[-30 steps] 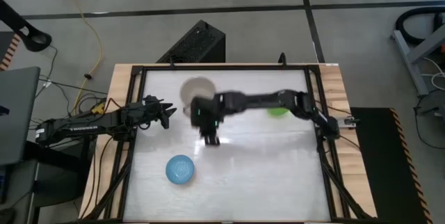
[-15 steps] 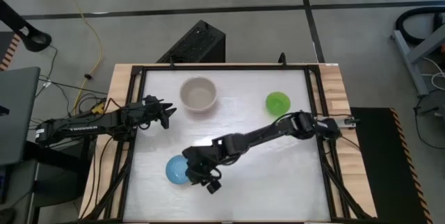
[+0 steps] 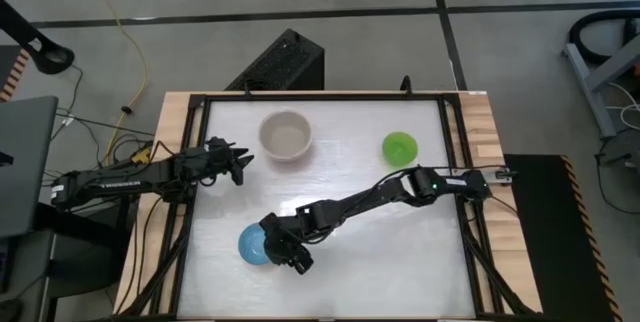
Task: Nest bowls inside each other
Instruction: Stack the blue bowl on top of the gray bowl
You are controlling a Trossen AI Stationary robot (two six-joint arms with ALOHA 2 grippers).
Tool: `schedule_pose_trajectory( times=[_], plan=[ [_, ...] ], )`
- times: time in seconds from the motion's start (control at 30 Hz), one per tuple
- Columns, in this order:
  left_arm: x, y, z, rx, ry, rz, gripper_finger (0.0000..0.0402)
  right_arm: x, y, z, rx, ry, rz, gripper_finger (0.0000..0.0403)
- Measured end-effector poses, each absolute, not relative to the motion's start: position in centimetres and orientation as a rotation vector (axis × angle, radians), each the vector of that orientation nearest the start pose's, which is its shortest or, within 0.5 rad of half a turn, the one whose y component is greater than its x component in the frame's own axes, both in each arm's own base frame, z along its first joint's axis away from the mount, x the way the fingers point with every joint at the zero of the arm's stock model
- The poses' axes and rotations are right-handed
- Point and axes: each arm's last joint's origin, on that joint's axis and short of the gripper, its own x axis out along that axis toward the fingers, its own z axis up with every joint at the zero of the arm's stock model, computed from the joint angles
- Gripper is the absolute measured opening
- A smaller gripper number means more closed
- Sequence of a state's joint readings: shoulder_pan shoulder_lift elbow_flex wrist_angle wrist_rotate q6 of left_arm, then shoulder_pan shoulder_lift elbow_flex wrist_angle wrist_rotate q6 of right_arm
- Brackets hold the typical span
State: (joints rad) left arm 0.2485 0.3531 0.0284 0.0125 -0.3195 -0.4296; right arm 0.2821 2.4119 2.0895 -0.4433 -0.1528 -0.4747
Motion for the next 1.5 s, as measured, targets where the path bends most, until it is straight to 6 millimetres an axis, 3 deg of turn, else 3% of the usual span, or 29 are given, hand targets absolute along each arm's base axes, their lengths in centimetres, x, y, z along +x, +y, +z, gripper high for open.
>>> schedule_pose_trajectory(
  times=[0.2, 0.4, 0.6, 0.7, 0.87, 1.03, 1.23, 1.37, 1.5],
  plan=[
    [10.9, 3.7, 14.4, -0.403, 0.190, 0.623, 0.0158, 51.6, 15.7, 18.6, -0.566, 0.652, 0.596, 0.0238],
    [10.9, 3.7, 14.4, -0.403, 0.190, 0.623, 0.0158, 52.0, 15.7, 16.2, -0.613, 0.682, 0.606, 0.0188],
    [10.9, 3.7, 14.4, -0.403, 0.189, 0.623, 0.0158, 52.2, 15.7, 16.2, -0.668, 0.650, 0.605, 0.0086],
    [10.9, 3.7, 14.4, -0.403, 0.190, 0.623, 0.0158, 52.1, 15.7, 16.8, -0.692, 0.638, 0.612, 0.0034],
    [10.8, 3.7, 14.4, -0.403, 0.189, 0.623, 0.0158, 52.3, 15.7, 18.0, -0.675, 0.638, 0.609, 0.0034],
    [10.8, 3.7, 14.4, -0.403, 0.190, 0.623, 0.0158, 52.3, 15.2, 22.2, -0.662, 0.645, 0.588, 0.0034],
    [10.9, 3.7, 14.4, -0.403, 0.189, 0.622, 0.0158, 50.1, 11.8, 28.2, -0.641, 0.712, 0.487, 0.0034],
    [10.9, 3.7, 14.4, -0.404, 0.187, 0.621, 0.0158, 48.6, 7.2, 30.9, -0.576, 0.822, 0.348, 0.0034],
    [10.9, 3.7, 14.4, -0.403, 0.187, 0.621, 0.0158, 48.4, 1.8, 31.7, -0.489, 0.861, 0.224, 0.0034]
  ],
)
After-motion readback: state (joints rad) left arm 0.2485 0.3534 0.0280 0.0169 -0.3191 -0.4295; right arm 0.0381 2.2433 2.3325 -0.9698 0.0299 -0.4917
